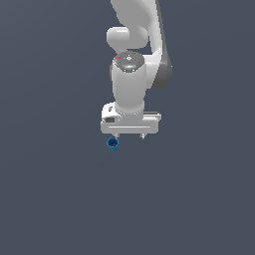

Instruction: Pick up the object and move it to a goal position.

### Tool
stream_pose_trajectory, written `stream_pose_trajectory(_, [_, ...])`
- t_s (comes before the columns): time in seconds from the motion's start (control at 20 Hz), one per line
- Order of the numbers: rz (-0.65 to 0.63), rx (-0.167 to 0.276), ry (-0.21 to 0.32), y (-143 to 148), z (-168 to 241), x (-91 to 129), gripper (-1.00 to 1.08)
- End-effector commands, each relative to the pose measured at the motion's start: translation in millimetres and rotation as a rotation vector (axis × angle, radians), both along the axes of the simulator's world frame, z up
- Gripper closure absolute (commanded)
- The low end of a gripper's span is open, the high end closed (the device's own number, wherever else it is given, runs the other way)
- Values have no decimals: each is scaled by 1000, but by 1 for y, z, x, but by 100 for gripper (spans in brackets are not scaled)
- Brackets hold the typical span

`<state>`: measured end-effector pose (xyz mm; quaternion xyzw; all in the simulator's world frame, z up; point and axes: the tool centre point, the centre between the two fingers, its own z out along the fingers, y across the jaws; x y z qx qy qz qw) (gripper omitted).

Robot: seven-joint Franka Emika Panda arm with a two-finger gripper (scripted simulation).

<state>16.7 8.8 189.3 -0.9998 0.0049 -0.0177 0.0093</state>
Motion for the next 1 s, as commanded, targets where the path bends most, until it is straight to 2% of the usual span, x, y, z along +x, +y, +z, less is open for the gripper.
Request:
stream_pose_trajectory(0.0, [0,0,0,0,0,0,-92])
stream_pose_trajectory(0.5, [4,-29,-25,-28,16,7,-92])
stream_pose_trajectory(0.95, [12,-27,-15,-36,-3,-1,-92])
